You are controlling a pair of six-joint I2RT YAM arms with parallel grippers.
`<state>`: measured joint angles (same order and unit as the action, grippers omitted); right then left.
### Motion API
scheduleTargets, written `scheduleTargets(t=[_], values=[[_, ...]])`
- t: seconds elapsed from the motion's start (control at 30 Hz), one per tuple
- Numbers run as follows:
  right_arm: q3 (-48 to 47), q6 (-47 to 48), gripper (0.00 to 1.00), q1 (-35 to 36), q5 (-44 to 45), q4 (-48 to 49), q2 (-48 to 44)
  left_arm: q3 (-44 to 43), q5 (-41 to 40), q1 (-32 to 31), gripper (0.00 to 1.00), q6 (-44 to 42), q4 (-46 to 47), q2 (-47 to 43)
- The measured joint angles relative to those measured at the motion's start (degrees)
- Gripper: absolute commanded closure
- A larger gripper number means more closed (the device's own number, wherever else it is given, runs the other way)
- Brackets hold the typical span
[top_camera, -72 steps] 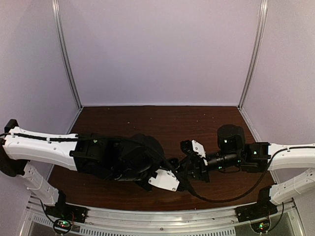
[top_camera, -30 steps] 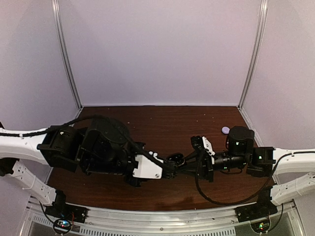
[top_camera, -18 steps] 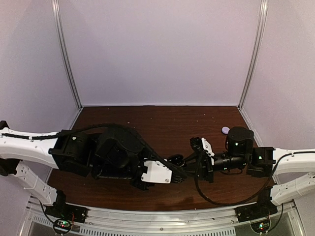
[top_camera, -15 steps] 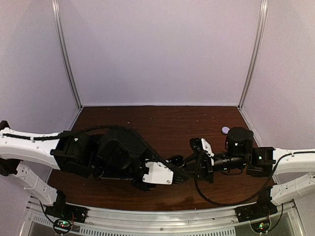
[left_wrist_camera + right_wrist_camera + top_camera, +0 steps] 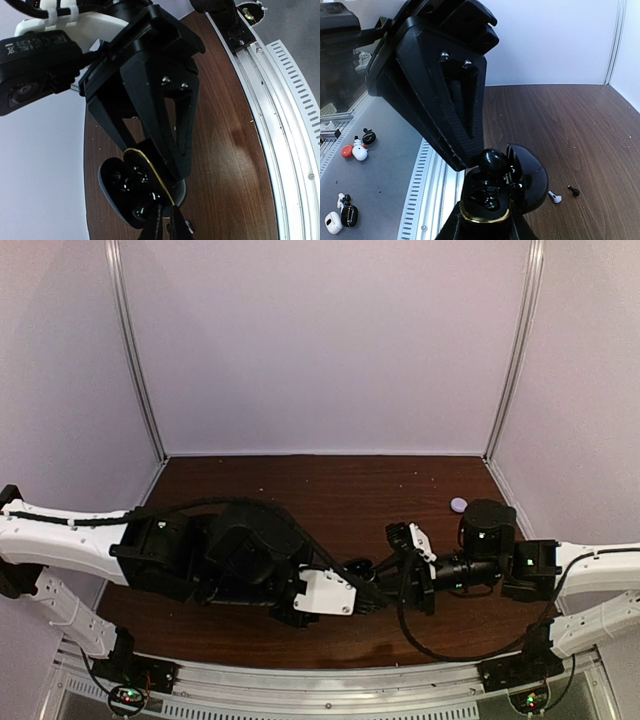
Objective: Insert the wireless bluetooth earbuds into the charging case
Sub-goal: Adjust the left earbud in the left side groove of the charging case, then move the right earbud to the center of the board.
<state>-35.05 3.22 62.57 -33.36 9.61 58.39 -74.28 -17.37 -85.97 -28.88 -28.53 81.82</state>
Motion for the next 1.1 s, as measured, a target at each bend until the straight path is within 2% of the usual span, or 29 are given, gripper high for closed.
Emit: scheduleTargets(t=[0.2, 0.43, 0.6, 0.77, 0.93, 1.1], values=[[0.0, -0.1, 1.00, 0.2, 0.3, 0.0, -0.3, 0.0, 4.3, 0.5, 0.87, -0.4, 0.2, -0.8], [0.5, -1.4, 1.00, 0.1, 2.0, 1.4, -2.6, 2.0, 9.5, 2.3, 0.82, 3.4, 2.9, -8.1], [0.9, -2.2, 1.00, 0.1, 2.8, 1.9, -3.2, 3.8, 10.8, 8.9, 0.78, 9.2, 6.8, -11.4], [1.5, -4.2, 1.00, -0.3, 4.5, 2.0, -5.2, 5.7, 10.6, 15.5, 0.75, 17.5, 8.5, -10.6], [2.6, -6.6, 1.00, -1.0, 6.0, 2.0, -7.5, 6.4, 12.5, 23.8, 0.68, 26.9, 8.8, -7.2], [2.8, -8.0, 1.00, -1.6, 7.5, 1.0, -8.0, 4.9, 16.1, 31.8, 0.67, 32.3, 5.2, -0.3]])
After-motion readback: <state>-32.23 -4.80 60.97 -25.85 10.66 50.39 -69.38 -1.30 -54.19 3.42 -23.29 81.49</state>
